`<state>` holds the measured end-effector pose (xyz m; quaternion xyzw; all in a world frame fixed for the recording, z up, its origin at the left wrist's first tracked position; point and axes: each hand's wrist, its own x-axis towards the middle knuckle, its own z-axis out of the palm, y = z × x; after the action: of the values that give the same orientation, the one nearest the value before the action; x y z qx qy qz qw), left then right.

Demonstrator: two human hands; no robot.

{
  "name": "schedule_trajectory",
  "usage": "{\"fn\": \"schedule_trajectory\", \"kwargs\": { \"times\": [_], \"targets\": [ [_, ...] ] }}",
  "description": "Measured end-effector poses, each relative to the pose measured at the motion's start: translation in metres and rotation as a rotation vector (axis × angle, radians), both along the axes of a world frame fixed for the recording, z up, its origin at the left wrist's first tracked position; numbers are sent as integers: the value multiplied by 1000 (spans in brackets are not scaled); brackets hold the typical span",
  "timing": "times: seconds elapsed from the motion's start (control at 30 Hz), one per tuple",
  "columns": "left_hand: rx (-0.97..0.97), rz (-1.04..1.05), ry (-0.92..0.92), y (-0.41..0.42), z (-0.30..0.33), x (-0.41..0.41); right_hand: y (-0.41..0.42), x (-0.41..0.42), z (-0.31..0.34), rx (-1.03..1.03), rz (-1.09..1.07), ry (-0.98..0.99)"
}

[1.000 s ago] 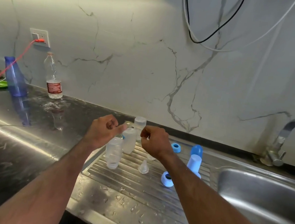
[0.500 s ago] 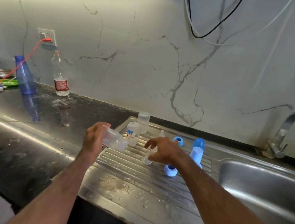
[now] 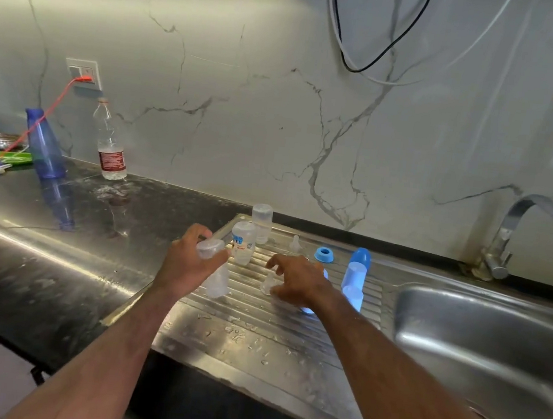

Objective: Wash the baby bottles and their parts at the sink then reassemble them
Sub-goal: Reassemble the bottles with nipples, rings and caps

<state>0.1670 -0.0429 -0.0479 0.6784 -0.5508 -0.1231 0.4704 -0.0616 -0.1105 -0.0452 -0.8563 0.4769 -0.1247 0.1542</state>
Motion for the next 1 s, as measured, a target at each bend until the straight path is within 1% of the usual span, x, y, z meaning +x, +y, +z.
{"fn": "schedule_trajectory", "kwargs": {
  "times": [0.1,0.17,0.43,0.63,0.7,0.77,0.8,0.87,0.9,0.97,1.0],
  "targets": [
    [-1,-34,-109,-6,-1,2,-1,6,-3,2,-1,-20],
    [4,-37,-146,-7,-6,1,-1,11,-6,-5,-8,-7],
    [-9,-17,-211,-8,-1,-4,-9,18,-8,13,-15,-18],
    [-3,-33,-245,-5,0,4,-12,18,-13,-19,-11,-43],
    [-63,30,-352,-3,5,2,-10,17,-10,-29,-12,-82],
    [-222,93,-473,-2,17,-11,-8,11,-3,-76,-31,-130],
    [-309,93,-503,-1,22,-21,-7,6,2,-106,-42,-149],
    [-421,25,-490,-3,24,-46,-7,-6,12,-163,-75,-161],
    [-437,-28,-455,-3,22,-59,-7,-13,17,-183,-95,-148],
    [-384,-118,-347,-7,12,-84,-7,-30,26,-204,-141,-137],
    [-302,-145,-291,-12,4,-92,-6,-39,29,-202,-158,-156]
  ]
}}
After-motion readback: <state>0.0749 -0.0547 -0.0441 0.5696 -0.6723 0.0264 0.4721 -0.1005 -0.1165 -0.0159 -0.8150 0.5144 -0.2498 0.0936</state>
